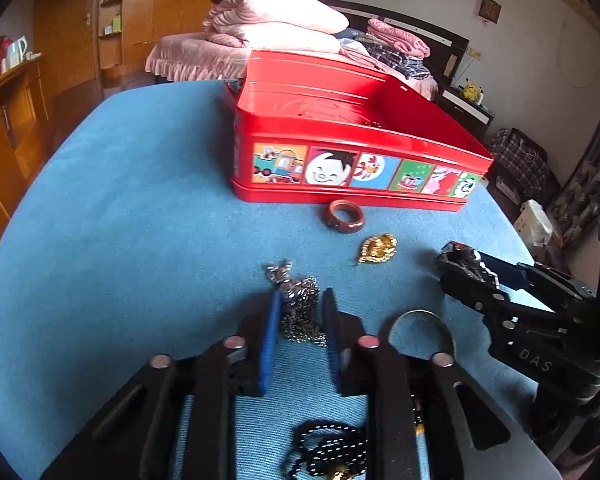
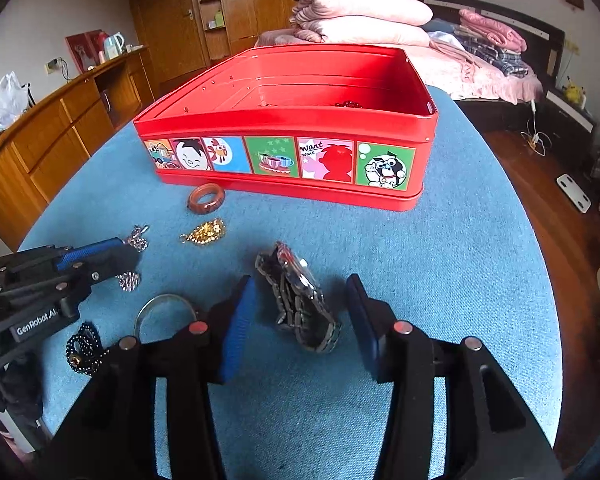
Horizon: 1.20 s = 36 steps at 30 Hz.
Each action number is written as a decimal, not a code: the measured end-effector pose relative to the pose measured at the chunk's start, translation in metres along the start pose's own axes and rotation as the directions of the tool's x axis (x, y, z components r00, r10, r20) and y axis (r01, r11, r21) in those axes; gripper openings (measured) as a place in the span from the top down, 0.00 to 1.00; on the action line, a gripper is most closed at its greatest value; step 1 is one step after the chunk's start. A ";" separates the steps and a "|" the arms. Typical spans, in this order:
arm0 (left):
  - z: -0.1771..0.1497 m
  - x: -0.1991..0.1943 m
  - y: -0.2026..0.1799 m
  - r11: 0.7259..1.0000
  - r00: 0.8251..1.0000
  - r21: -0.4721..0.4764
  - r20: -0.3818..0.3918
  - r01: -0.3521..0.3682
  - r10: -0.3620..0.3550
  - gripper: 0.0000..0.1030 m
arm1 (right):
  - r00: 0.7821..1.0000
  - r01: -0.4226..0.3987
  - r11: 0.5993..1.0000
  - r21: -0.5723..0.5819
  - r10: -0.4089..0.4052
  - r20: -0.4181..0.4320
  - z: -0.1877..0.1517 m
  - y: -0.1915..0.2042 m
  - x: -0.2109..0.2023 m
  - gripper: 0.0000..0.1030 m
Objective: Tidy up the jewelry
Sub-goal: 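Grasp the silver watch with the right tool while the left tool grasps the silver chain, then carry the watch and chain into the red tin and open both tools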
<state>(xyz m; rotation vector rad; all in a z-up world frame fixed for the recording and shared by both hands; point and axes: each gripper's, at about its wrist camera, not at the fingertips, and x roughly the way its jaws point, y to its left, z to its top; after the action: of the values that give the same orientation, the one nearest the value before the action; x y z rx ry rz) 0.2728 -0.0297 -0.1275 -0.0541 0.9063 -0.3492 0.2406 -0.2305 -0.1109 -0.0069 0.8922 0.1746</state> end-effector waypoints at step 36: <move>0.044 -0.069 -0.009 1.000 0.976 0.004 0.215 0.028 -0.028 0.87 | 0.988 0.032 0.999 -0.011 -0.030 0.154 0.042 0.011 -0.073 0.81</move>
<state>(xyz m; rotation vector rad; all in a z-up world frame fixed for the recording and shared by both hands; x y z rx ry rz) 0.2654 -0.0209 -0.0465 -0.1019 0.6917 -0.3623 0.2264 -0.2270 -0.0271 -0.0193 0.7368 0.1501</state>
